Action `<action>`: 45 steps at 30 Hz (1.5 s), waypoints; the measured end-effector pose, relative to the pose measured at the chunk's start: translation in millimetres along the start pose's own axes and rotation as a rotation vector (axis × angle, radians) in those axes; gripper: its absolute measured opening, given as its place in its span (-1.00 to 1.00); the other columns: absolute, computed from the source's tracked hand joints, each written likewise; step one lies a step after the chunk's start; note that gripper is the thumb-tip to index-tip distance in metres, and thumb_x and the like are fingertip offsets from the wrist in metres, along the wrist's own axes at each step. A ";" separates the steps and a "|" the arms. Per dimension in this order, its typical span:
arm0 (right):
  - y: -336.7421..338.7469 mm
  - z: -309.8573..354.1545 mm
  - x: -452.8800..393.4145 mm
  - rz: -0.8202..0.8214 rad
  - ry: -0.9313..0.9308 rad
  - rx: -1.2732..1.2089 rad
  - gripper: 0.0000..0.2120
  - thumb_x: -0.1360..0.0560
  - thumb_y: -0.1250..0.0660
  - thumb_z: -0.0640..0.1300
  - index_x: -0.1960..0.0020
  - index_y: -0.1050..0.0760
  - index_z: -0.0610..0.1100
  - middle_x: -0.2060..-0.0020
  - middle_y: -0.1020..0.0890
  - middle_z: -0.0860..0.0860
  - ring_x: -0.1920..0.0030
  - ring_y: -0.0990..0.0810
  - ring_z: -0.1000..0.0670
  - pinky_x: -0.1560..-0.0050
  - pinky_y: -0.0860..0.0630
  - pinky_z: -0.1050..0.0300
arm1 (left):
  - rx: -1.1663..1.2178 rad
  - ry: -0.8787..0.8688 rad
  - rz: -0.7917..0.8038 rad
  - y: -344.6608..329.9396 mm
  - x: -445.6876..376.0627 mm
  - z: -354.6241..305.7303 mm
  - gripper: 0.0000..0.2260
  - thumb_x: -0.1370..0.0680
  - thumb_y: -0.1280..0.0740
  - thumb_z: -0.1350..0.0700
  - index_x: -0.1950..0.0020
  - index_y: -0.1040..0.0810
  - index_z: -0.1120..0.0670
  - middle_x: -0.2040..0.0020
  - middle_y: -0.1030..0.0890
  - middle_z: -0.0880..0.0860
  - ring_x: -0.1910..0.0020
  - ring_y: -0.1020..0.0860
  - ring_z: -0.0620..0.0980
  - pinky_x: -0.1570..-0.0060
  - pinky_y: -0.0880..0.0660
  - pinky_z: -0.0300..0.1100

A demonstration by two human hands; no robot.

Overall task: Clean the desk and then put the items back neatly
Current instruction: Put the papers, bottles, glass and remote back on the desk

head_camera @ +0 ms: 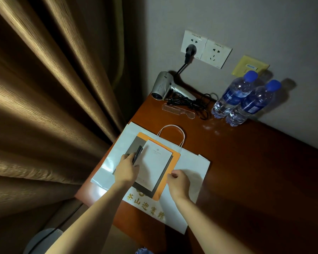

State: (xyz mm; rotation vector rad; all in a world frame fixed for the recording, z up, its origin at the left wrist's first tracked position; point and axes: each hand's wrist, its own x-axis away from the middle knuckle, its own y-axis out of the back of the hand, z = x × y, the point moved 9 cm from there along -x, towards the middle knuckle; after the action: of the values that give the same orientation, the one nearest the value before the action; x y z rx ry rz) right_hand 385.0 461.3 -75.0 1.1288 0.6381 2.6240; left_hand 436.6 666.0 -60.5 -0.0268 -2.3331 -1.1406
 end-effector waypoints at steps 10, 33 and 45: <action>0.0 -0.4 0.1 -0.035 0.008 0.095 -0.82 -0.56 -0.25 -0.26 -0.13 -0.51 -0.27 -0.01 -0.60 -0.12 0.10 -0.46 0.04 0.13 -0.35 0.29 | -0.046 -0.049 0.038 -7.9 6.6 -5.5 -0.52 -0.56 -0.26 0.21 -0.48 -0.29 0.03 -0.35 -0.39 0.05 -0.24 -0.45 0.08 -0.04 -0.50 -0.21; 2.8 0.0 -11.2 -0.025 0.067 0.111 -0.90 -0.54 -0.26 -0.27 0.15 -0.41 -0.18 0.33 -0.43 0.07 0.34 -0.39 0.17 0.46 -0.29 0.46 | -0.209 -0.190 -0.098 -1.8 3.9 -19.6 -0.62 -0.63 -0.18 0.09 -0.46 -0.32 0.07 -0.24 -0.44 0.06 -0.19 -0.45 0.03 -0.04 -0.47 -0.27; 3.3 0.6 -10.5 -0.010 0.075 0.143 -0.96 -0.55 -0.26 -0.27 0.09 -0.44 -0.20 0.23 -0.50 -0.02 0.19 -0.48 0.03 0.35 -0.29 0.41 | -0.206 -0.179 -0.084 1.6 6.6 -16.0 -0.60 -0.62 -0.22 0.07 -0.46 -0.32 0.09 -0.26 -0.42 0.09 -0.21 -0.43 0.06 -0.10 -0.46 -0.22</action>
State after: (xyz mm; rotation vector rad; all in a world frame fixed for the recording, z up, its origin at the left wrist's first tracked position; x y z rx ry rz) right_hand 392.5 454.8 -79.7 1.0652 0.8563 2.6594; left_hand 438.6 653.8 -48.3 -0.1110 -2.3791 -1.4709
